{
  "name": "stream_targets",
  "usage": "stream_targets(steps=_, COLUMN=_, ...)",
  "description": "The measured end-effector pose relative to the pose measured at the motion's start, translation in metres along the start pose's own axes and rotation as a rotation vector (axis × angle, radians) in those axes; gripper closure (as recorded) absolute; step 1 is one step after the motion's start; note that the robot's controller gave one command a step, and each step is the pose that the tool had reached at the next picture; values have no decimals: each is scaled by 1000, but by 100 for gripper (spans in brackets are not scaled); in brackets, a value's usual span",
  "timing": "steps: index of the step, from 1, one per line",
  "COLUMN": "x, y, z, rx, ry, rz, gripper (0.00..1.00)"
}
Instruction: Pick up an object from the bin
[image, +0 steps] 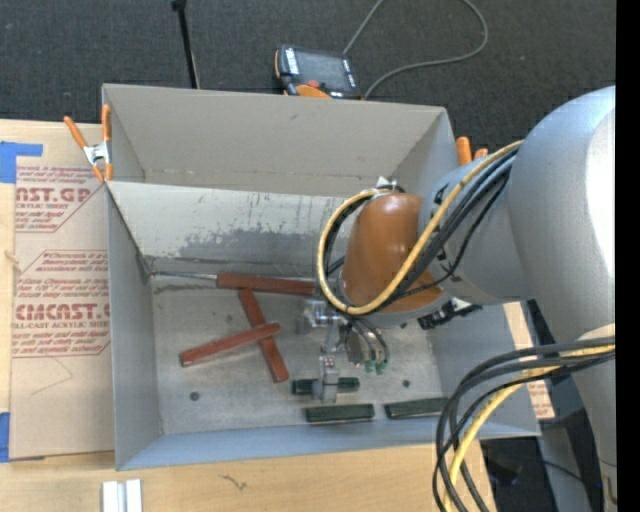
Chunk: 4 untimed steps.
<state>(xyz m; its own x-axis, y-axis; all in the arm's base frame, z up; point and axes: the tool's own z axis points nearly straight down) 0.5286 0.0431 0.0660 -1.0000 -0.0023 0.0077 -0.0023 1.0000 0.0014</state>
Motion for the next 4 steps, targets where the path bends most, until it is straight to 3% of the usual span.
stream_targets(steps=1, x=35, y=-42, z=-4, rx=1, ry=-6, rz=168, gripper=0)
stream_targets(steps=2, x=35, y=-41, z=-5, rx=-1, ry=-6, rz=167, gripper=100)
stream_targets(steps=3, x=35, y=-42, z=-4, rx=0, ry=-9, rz=167, gripper=0)
stream_targets(steps=4, x=35, y=-41, z=-5, rx=-1, ry=-7, rz=166, gripper=100)
